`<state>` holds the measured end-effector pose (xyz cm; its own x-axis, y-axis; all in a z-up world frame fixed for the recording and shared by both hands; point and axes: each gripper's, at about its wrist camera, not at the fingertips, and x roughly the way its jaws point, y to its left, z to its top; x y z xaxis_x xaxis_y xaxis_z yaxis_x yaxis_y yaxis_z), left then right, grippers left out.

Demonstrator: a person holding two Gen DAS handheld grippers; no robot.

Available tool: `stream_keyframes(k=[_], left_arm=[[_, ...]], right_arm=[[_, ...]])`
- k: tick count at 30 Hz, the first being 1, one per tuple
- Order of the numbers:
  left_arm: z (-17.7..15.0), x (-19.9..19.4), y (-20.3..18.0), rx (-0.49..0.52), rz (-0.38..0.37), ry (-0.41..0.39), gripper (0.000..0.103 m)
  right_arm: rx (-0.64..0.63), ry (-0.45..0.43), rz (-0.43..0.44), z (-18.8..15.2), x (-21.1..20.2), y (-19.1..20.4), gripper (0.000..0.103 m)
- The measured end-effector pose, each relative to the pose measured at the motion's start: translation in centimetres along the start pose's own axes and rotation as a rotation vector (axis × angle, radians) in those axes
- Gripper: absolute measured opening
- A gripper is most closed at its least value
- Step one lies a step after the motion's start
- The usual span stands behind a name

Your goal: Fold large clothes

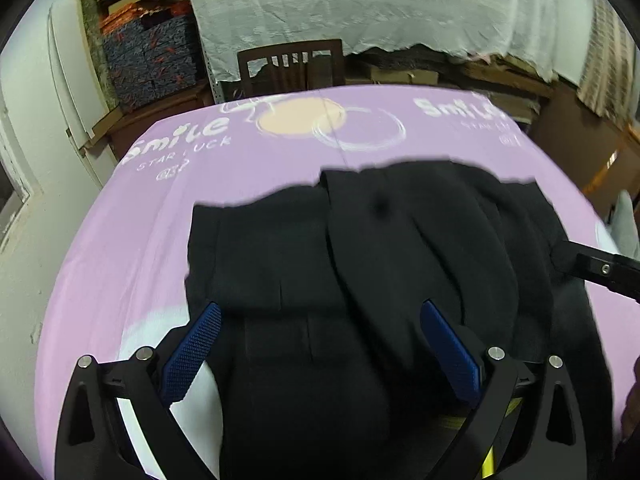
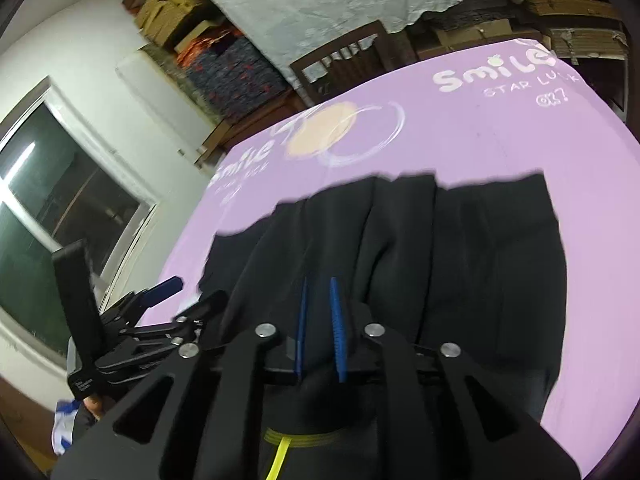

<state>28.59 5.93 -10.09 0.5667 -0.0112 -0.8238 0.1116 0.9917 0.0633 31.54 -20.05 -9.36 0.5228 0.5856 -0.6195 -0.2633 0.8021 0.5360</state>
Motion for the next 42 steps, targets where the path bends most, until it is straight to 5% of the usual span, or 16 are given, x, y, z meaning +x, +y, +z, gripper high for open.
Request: stream_keyframes(k=[8,17,19,24,32,42], left_arm=[[-2.8,2.3,-0.7,0.0,0.027,0.064,0.1],[-3.1,2.6,1.8,-0.104,-0.077,0.114,0.1],[-3.2,1.1,2.7,-0.112,-0.088,0.094,0.1],[-3.9,-2.4,6.6,-0.129,-0.088,0.029,0.1],[-5.2,-0.8,10.9,-0.209,-0.144,0.109,0.1],[-7.7,-0.3,10.3,-0.182,-0.224,0.162,0.1]], right_arm=[[0.012,0.081,-0.019,-5.8,0.6,0.5,0.021],[0.057,0.123,-0.037,-6.8,2.2,-1.3,0.017],[0.068,0.121,-0.024,-6.9,1.2,-1.3,0.019],[0.028,0.036,-0.057,-7.2,-3.9,-1.3,0.043],[0.081,-0.009,-0.135,-8.2,-8.9,-6.6,0.047],[0.211,0.049,-0.069,-10.5,-8.6,-11.1,0.047]])
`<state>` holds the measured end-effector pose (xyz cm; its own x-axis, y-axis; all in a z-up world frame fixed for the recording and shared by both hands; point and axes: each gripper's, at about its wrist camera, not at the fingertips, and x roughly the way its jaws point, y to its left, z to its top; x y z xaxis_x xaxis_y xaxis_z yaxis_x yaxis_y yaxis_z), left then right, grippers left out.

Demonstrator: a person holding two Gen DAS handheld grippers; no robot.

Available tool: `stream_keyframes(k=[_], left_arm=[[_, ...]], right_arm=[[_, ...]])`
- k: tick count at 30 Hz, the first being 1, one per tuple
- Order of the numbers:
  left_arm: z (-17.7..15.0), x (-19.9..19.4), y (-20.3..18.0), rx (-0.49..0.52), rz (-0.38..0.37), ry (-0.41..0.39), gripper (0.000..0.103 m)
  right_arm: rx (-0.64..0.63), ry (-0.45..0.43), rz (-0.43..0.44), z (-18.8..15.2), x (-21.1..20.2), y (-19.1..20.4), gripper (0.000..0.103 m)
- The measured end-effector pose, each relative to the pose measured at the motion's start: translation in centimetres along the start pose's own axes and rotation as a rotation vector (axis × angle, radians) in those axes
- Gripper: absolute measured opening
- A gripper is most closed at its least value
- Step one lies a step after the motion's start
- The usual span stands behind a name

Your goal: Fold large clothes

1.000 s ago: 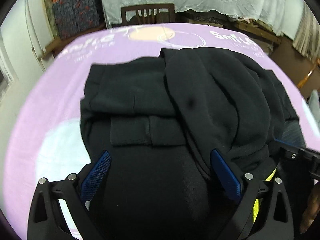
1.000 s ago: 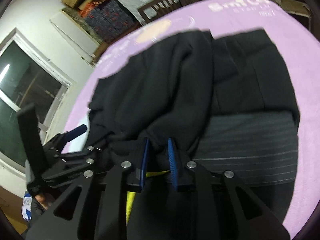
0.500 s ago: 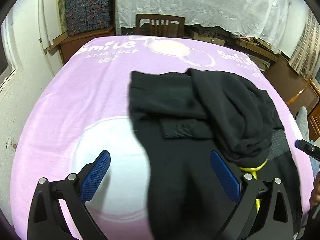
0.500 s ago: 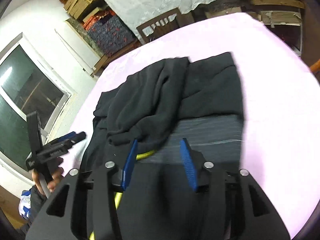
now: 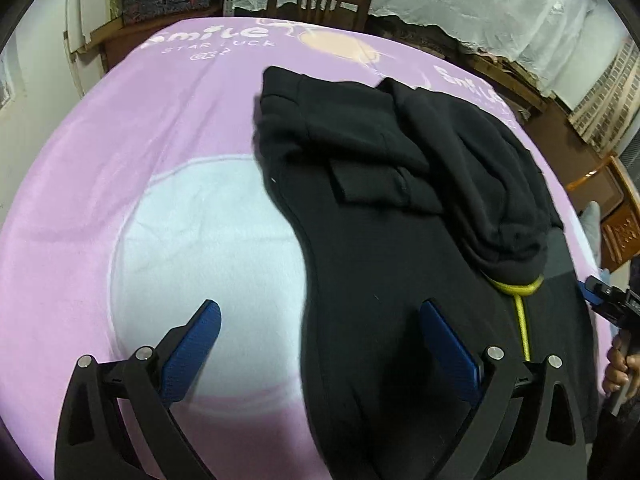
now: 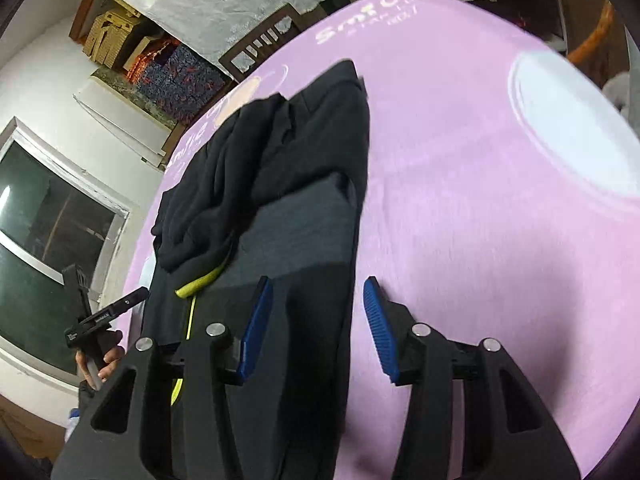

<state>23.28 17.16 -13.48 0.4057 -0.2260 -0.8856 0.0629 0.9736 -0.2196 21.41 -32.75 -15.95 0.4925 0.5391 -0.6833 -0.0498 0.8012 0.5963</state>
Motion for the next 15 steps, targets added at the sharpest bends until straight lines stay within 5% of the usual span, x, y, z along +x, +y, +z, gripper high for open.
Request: stream_keyframes(k=[15], left_arm=[[-8.4,-4.0,-3.4,0.084,-0.169,0.016,0.1]], right_arm=[[0.013,0.05,0.11,-6.1,-2.7,0.3,0.049]])
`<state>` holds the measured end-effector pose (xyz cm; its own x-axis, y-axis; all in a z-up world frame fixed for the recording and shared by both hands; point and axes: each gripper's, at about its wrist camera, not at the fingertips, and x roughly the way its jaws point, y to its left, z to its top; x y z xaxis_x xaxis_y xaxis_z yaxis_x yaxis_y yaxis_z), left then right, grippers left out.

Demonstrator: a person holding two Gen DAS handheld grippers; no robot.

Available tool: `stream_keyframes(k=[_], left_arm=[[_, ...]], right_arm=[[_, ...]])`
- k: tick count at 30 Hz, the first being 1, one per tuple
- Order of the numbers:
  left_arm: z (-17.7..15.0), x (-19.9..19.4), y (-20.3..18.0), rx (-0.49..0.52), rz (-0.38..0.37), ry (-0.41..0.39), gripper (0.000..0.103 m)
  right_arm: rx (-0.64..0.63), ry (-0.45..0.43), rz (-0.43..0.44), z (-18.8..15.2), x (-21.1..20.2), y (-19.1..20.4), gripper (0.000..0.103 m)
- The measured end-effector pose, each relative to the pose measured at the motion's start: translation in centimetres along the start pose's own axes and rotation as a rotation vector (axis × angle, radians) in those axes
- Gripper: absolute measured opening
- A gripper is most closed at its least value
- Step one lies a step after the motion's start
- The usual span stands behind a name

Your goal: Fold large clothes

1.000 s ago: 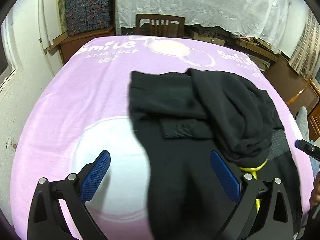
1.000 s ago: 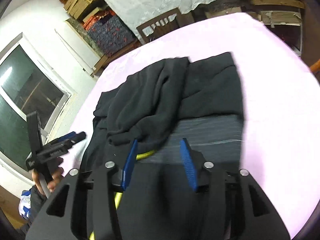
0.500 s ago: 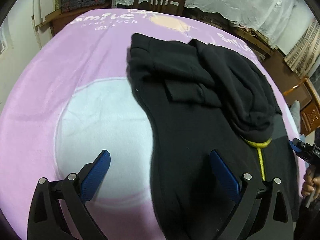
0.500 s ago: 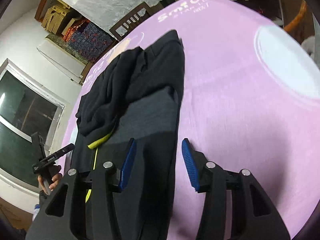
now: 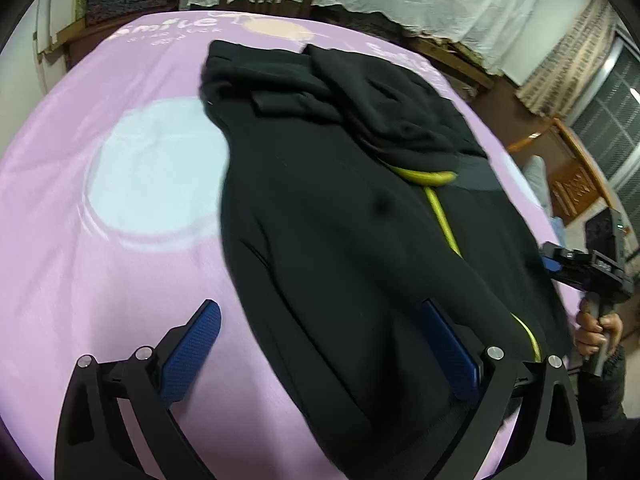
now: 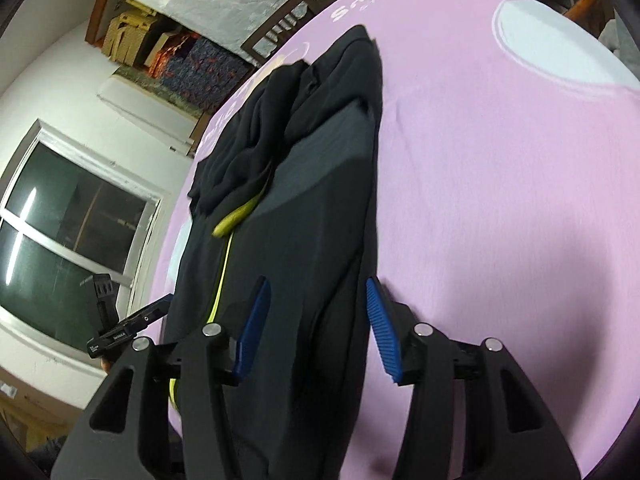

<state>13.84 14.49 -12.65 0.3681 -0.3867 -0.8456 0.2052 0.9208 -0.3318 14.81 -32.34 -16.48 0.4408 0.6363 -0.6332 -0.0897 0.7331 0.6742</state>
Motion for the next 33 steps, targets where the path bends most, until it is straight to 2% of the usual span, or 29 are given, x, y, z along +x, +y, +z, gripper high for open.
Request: stream_keyframes(k=[2,5,12,13,15,19,21,23,24,25,26,29,33], left_arm=[[-0.7,-0.2,-0.5,0.021,-0.019,-0.013,0.083],[-1.3,-0.3,-0.9,0.029,-0.023,-0.013,0.082],[-3.3,-1.3,-0.8,0.015,-0.149,-0.006,0.082],[-3.5,-1.4,-1.0,0.016,-0.158,-0.006,0.078],[-3.6,-1.3,-1.2,0.016,-0.167,-0.001,0.076],[-4.7,-1.8,-1.4,0.018,-0.231,0.011,0.075],[-5.2,-1.8,-1.6,0.029,-0.239,0.001,0.075],[-5.4,-1.8,-1.5,0.025,-0.248,-0.005,0.064],[-5.2,-1.6,-1.3,0.009,-0.259,0.001,0.058],[-5.3,-1.5,-1.1,-0.003,-0.253,0.005,0.043],[-5.3,-1.4,-0.9,-0.014,-0.246,0.004,0.032],[-5.5,-1.5,0.2,-0.066,-0.253,0.009,0.018],[-5.4,-2.1,0.5,-0.089,-0.252,-0.015,0.012]], right_arm=[[-0.01,0.017,0.018,-1.2,-0.4,0.3,0.05],[-0.031,0.038,0.035,-2.6,-0.7,0.7,0.05],[-0.061,0.113,0.092,-5.2,-1.4,1.4,0.05],[-0.064,0.111,0.097,-5.5,-1.4,1.5,0.049],[-0.065,0.117,0.1,-5.8,-1.1,1.7,0.04],[-0.067,0.139,0.11,-6.1,-0.7,1.9,0.039],[-0.081,0.143,0.118,-6.5,-0.8,2.0,0.039],[-0.098,0.127,0.119,-6.8,-0.8,2.2,0.037],[-0.097,0.125,0.117,-6.6,-0.6,2.2,0.031],[-0.089,0.123,0.117,-6.6,-0.4,2.1,0.028],[-0.085,0.12,0.114,-6.6,-0.2,1.9,0.019],[-0.073,0.113,0.116,-6.6,-0.2,1.6,0.016],[-0.056,0.114,0.13,-6.9,-0.5,1.1,0.015]])
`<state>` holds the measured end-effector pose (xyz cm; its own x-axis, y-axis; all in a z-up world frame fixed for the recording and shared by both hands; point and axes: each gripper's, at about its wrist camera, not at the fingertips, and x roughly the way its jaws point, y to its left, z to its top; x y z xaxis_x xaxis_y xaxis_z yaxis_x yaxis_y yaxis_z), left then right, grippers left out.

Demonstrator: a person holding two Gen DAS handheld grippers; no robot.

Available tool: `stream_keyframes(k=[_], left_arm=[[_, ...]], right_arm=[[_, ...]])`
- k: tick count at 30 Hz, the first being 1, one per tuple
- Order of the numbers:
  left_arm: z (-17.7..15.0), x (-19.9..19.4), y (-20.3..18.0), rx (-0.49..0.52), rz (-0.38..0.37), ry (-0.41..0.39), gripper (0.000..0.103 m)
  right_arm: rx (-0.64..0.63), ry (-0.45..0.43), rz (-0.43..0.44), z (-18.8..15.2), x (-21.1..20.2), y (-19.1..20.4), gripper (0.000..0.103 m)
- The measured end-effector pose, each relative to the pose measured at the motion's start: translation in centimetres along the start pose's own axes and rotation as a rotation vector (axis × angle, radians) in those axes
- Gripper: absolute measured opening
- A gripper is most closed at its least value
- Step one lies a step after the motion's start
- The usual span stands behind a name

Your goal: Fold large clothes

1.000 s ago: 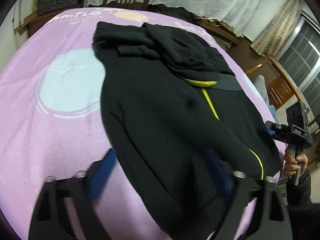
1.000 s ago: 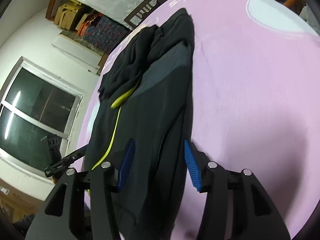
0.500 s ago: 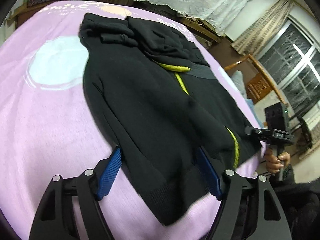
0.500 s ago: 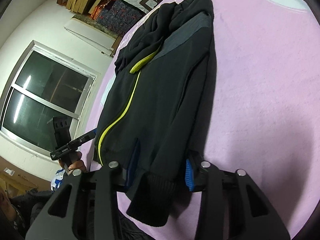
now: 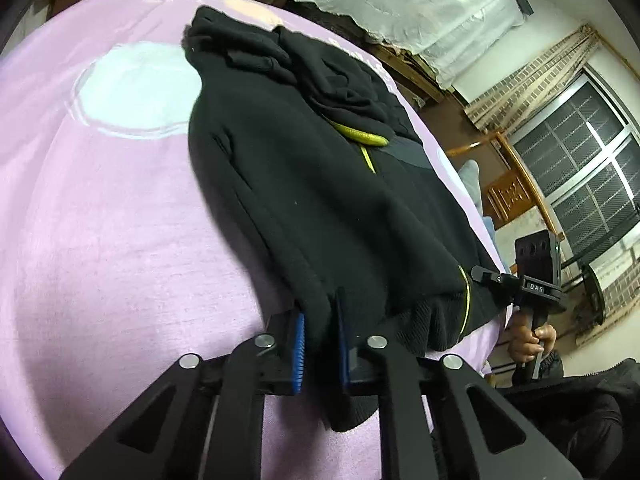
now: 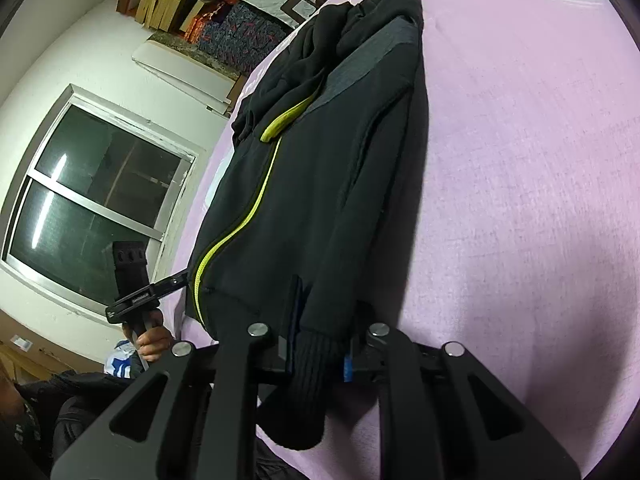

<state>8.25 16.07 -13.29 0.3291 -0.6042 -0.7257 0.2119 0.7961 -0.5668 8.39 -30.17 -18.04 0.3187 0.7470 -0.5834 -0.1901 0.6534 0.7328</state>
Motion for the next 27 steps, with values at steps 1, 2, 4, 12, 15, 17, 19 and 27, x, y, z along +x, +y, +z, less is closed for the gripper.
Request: stream_keyframes(k=[1,2,4,12,15,17,19,27], left_arm=[[0.0,-0.5,-0.2,0.008,0.004,-0.02,0.012],[0.1,-1.2,-0.4,0.014,0.006,-0.045,0.012],[0.3,-2.6,-0.6,0.016,0.008,-0.091,0.012],[2.9,-5.3,-1.9,0.046,0.016,-0.183,0.011],[5.0,-6.1,-3.0,0.075,0.02,-0.225,0.011],[6.5,-6.7,-3.7,0.092,0.022,-0.247,0.011],[7.9,-7.1,-4.1,0.109,0.032,-0.263,0.011],[12.8,-7.5,-4.9,0.14,0.071,-0.306,0.011]], right_arm=[[0.002,-0.001,-0.005,0.0,-0.1,0.1,0.015],[0.001,-0.008,-0.006,-0.1,-0.3,0.1,0.013],[-0.004,-0.036,0.013,0.0,-1.0,0.5,0.012],[-0.003,-0.105,0.105,1.1,-3.2,1.6,0.011],[-0.021,-0.135,0.144,2.4,-4.2,2.8,0.011],[-0.042,-0.155,0.148,3.3,-4.8,3.8,0.011],[-0.061,-0.172,0.154,4.5,-5.3,4.7,0.011],[-0.086,-0.222,0.168,10.5,-6.1,6.9,0.011]])
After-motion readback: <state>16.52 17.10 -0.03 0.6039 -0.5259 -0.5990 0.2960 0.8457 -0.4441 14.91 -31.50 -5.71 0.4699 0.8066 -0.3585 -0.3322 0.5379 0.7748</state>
